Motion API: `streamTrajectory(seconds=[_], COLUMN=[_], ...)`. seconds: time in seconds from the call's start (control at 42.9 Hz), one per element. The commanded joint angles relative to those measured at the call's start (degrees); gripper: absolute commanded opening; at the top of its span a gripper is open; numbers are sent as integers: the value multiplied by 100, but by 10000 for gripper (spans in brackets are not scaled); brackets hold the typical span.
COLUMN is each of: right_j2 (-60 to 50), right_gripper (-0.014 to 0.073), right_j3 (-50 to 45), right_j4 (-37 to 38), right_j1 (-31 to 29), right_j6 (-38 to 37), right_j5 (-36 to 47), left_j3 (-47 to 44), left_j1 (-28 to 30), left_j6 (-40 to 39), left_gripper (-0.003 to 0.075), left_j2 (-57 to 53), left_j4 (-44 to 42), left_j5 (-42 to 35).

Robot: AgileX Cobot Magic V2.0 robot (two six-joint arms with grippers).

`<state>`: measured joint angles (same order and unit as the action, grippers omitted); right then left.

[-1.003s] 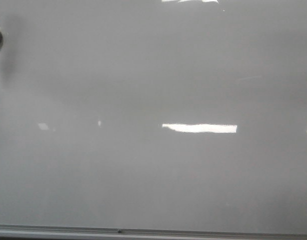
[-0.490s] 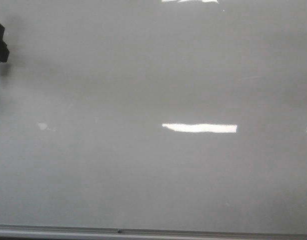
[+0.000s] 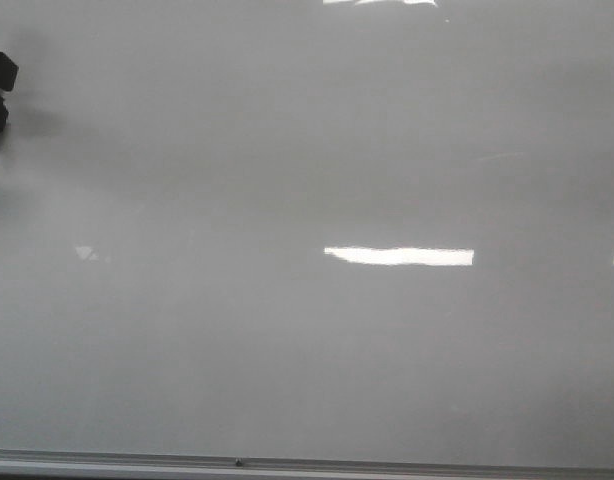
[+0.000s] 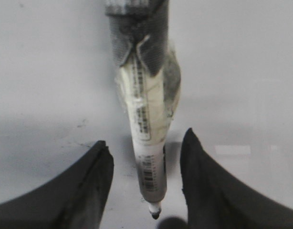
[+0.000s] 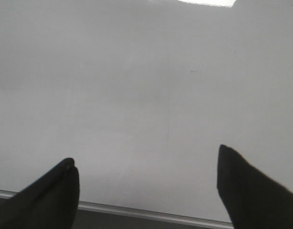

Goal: Write number 4 on whiteboard

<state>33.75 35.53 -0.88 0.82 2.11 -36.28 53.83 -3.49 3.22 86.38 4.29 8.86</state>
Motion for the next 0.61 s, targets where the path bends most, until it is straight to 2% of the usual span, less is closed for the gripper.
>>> streamTrajectory(seconds=[0.0,0.21,0.49,0.583], right_j2=[36,36,36,36], right_gripper=[610,610,610,610], right_j3=[192,192,192,192], right_j4=[-25,-25,-25,-25], right_j1=[4,4,4,4], right_j6=[57,57,57,57], right_j5=[357,363,355,349], left_j3=[200,200,210,221], left_j1=[-8,-8,-8,-8], left_j6=[-44,-44,-44,-44], left_gripper=[220,150,-21,-20], left_j2=[-172,-161,-172,-249], left_j4=[42,32,11,11], left_j5=[-366,-247,-30,199])
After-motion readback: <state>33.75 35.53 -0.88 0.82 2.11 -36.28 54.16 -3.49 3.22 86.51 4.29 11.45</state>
